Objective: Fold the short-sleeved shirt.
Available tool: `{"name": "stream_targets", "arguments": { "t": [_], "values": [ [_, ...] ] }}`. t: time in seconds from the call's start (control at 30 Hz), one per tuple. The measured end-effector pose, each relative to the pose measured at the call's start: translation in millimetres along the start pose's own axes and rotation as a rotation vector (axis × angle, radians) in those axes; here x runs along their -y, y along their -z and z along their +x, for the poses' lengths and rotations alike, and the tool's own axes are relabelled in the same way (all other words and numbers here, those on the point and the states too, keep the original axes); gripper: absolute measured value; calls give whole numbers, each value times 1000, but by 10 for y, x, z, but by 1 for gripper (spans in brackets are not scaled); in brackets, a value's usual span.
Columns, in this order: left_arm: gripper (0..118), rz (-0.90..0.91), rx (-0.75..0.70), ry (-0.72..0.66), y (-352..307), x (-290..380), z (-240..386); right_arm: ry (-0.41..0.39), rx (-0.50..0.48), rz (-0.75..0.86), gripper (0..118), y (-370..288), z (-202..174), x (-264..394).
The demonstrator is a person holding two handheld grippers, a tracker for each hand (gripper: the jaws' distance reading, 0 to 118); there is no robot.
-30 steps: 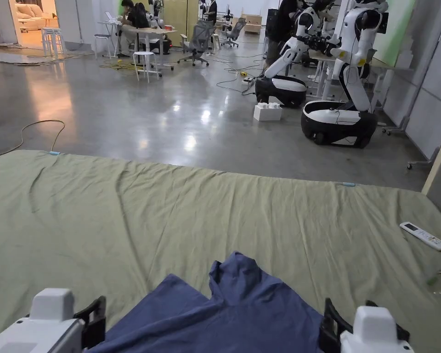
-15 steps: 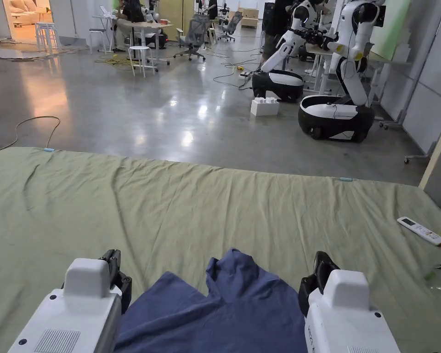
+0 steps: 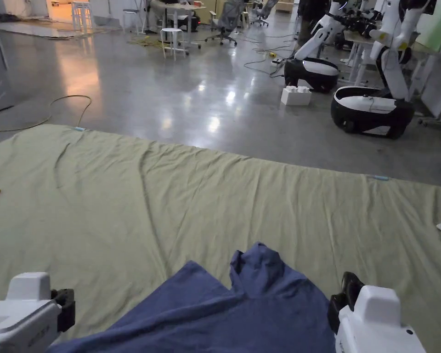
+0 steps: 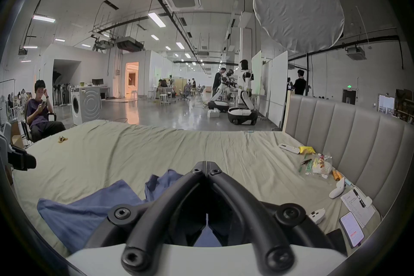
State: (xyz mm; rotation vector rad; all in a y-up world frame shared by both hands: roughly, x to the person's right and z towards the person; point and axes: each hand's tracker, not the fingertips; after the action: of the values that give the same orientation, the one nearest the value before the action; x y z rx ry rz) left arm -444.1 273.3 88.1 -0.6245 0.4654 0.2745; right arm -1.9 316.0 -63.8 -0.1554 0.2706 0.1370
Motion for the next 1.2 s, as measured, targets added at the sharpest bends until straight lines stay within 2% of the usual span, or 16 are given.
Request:
{"name": "stream_targets", "arguments": {
  "t": [0.07,0.13,0.2,0.3,0.37,0.57,0.7,0.77,0.8,0.83,0.87,1.0,1.07,1.13,1.17,1.2],
  "values": [
    [3,-98,-16,-92,-17,-9,-149,0,0,-24,0,50,6,63],
    [6,-132,-48,-122,45,46,-289,8,-1,-51,0,92,-1,117],
    [21,-179,-47,-136,93,76,-365,7,-5,-72,0,132,-13,163],
    [59,-243,-44,-178,195,128,-382,-2,-18,-100,0,173,-58,230],
    [64,-285,-38,-182,331,173,-458,-5,-26,-124,0,192,-86,274],
    [64,-402,-130,-103,804,407,-474,-32,-44,-161,0,270,-174,368],
    [61,-330,-149,-73,631,501,-329,-43,-53,-179,0,330,-193,390],
    [48,-309,-157,-61,594,516,-307,-47,-60,-187,1,403,-191,391],
    [37,-300,-155,-44,576,513,-287,-51,-61,-196,0,462,-196,386],
    [16,-288,-148,-26,559,513,-267,-58,-64,-200,1,546,-195,371],
    [8,-288,-129,-22,542,500,-246,-62,-69,-204,1,636,-189,354],
    [7,-297,-126,-15,611,525,-283,-62,-101,-304,2,1194,-153,321],
    [6,-287,-115,-21,567,514,-326,-61,-143,-390,18,1566,-119,309],
    [5,-272,-109,-3,474,505,-264,-71,-178,-519,51,1988,-101,366],
    [5,-268,-108,-1,448,505,-258,-83,-169,-539,64,2144,-98,395],
    [5,-266,-104,-4,418,502,-262,-127,-163,-571,69,2354,-68,450]
  ]
}}
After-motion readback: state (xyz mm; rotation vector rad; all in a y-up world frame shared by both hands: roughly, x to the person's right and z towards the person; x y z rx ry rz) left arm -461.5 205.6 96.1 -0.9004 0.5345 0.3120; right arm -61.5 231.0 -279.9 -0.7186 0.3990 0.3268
